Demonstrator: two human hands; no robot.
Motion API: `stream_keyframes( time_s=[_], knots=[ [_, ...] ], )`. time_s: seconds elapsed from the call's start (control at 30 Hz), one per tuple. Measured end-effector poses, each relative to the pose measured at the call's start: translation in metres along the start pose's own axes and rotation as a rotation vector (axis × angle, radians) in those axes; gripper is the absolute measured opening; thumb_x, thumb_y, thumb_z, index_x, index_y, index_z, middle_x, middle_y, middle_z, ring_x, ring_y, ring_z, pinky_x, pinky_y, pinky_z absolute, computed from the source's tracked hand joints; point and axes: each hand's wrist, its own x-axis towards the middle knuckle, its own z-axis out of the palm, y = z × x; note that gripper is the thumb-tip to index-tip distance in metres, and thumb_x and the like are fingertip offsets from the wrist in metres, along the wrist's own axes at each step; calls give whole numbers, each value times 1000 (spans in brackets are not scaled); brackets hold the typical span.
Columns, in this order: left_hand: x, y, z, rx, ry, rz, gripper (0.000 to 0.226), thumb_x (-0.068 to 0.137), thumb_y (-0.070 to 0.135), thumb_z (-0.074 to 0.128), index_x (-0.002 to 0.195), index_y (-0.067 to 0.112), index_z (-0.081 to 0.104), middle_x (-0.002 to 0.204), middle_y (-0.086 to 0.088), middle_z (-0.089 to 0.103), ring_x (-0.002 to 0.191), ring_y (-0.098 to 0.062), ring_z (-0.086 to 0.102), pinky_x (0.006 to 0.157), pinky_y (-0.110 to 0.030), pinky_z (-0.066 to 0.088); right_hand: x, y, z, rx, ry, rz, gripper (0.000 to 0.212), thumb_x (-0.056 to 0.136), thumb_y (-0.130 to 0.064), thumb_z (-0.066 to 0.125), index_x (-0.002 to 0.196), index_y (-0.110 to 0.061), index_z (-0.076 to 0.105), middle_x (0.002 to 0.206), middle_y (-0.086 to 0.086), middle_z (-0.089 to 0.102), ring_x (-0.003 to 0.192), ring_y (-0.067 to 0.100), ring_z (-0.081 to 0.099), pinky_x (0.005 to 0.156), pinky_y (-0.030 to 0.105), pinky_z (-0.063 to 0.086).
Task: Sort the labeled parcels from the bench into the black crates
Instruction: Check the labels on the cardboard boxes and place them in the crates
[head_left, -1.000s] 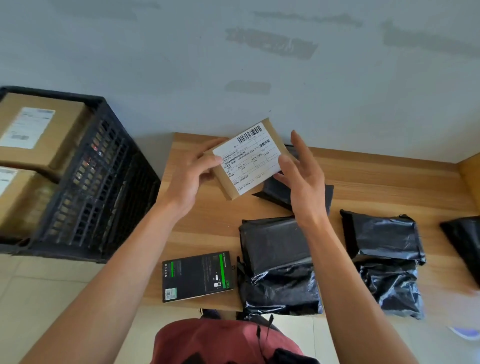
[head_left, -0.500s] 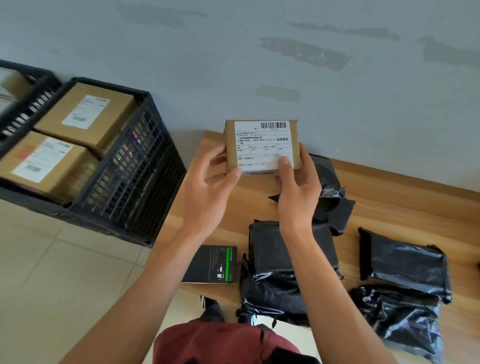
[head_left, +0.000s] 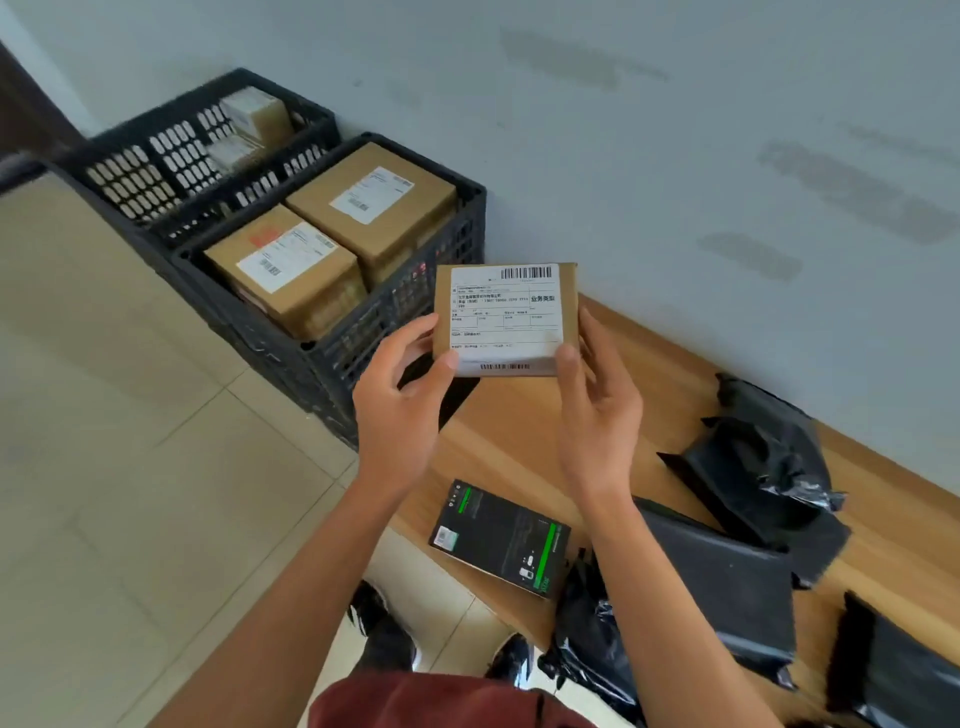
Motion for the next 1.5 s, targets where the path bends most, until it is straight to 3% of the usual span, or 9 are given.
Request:
stream_keyframes(
  time_s=[0.07,0.2,0.37,0.67,0.8,0.93,1.0,1.2,1.5],
  knots=[
    [10,-4,-31,19,54,-15,37,97,9,70,133,18,67,129,5,70,122,-8,64,97,-30,58,-2,-2,34,-11,-58,-20,44,107,-29,58,150,-25,52,144,-17,60,135,-3,53,110,30,51],
    [37,-13,-111,76,140,5,38,97,11,71,133,20,66,127,8,70,120,-7,65,93,-27,59,-13,-10,114,-49,-218,-36,49,106,-24,59,153,-28,47,136,-31,57,126,-13,54,98,15,51],
    [73,-19,-219,85,244,18,38,96,7,71,130,24,66,127,7,69,118,-5,64,83,-17,57,-29,-20,224,-127,-388,-88,52,105,-28,60,141,-60,41,145,-28,55,135,-1,53,110,38,52],
    [110,-35,-359,142,372,57,46,95,2,70,134,26,65,131,8,67,123,-13,62,87,-23,60,-52,-23,364,-206,-551,-345,47,105,-23,56,150,-34,52,156,-3,52,144,19,50,104,49,56],
    [121,-42,-390,133,406,69,47,94,2,71,132,29,65,130,6,67,123,-17,62,88,-34,62,-53,-23,397,-194,-607,-384,47,105,-15,58,149,-30,52,155,1,52,145,16,48,104,46,57],
    [136,-45,-412,149,430,69,49,95,4,72,127,40,63,129,9,66,121,-12,63,87,-34,63,-48,-26,429,-174,-679,-362,49,106,-12,57,146,-38,49,151,0,55,138,15,54,103,38,57],
    [147,-48,-422,164,437,66,50,95,4,71,126,42,62,129,10,66,119,-9,62,88,-34,62,-42,-23,447,-152,-694,-356,46,106,-10,57,146,-32,52,148,1,59,134,16,58,102,38,57],
    [206,-63,-453,225,437,54,46,95,5,71,132,32,63,129,8,66,120,-10,62,87,-34,63,-11,-14,511,-114,-727,-345,50,104,-7,59,147,-30,51,148,4,59,134,18,59,102,35,57],
    [318,-75,-476,276,430,52,45,95,4,70,133,28,61,130,8,64,119,0,59,86,-16,56,61,-5,608,-133,-706,-323,49,103,-5,59,150,-19,52,148,3,58,137,17,55,102,43,57]
  ],
)
